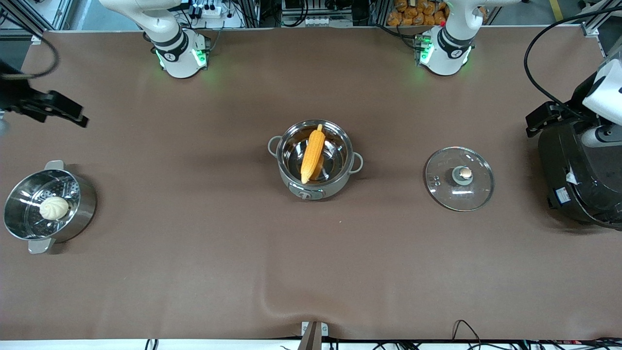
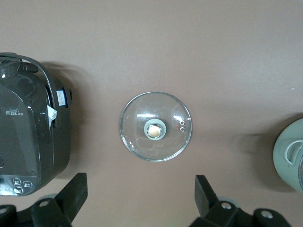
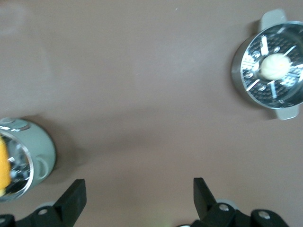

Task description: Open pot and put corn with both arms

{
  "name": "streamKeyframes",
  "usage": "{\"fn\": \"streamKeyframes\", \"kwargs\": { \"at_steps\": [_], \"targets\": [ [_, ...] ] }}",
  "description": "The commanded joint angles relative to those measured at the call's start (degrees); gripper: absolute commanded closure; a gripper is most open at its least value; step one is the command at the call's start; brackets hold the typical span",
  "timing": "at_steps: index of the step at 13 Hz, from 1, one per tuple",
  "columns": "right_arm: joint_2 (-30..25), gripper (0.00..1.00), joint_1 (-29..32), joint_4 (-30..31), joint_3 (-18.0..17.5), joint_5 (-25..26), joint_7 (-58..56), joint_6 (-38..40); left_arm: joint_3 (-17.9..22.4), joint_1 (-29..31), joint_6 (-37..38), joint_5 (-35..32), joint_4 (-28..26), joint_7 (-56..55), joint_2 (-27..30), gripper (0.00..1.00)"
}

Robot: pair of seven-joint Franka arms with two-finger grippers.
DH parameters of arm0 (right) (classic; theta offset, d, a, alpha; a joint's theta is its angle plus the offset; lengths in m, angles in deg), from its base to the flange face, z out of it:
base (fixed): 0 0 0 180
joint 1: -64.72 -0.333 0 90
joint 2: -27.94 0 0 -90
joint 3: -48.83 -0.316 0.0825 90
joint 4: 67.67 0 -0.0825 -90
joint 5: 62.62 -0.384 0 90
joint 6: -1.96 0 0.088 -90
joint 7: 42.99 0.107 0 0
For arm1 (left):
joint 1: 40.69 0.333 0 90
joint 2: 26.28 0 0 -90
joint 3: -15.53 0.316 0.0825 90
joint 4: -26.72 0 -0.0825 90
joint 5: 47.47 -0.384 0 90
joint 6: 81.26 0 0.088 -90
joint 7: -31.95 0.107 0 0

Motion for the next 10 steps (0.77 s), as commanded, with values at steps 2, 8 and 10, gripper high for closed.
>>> {"fn": "streamKeyframes", "kwargs": {
  "at_steps": [2, 8, 10],
  "targets": [
    [2.8, 0.0, 3.5, -5.9, -1.5, 1.0, -3.7, 4.7, 0.1, -0.1, 0.2, 1.0, -3.5, 0.5, 3.6, 0.0],
    [2.8, 0.0, 0.5, -6.1, -1.9, 8.9, -9.6, 3.2, 0.0, -0.1, 0.1, 3.4, -6.7, -0.4, 6.4, 0.0],
    [2.8, 0.0, -0.2, -6.0, -1.6, 9.9, -10.8, 2.3, 0.0, -0.5, 0.0, 3.5, -6.8, -0.6, 6.5, 0.0]
  ]
}}
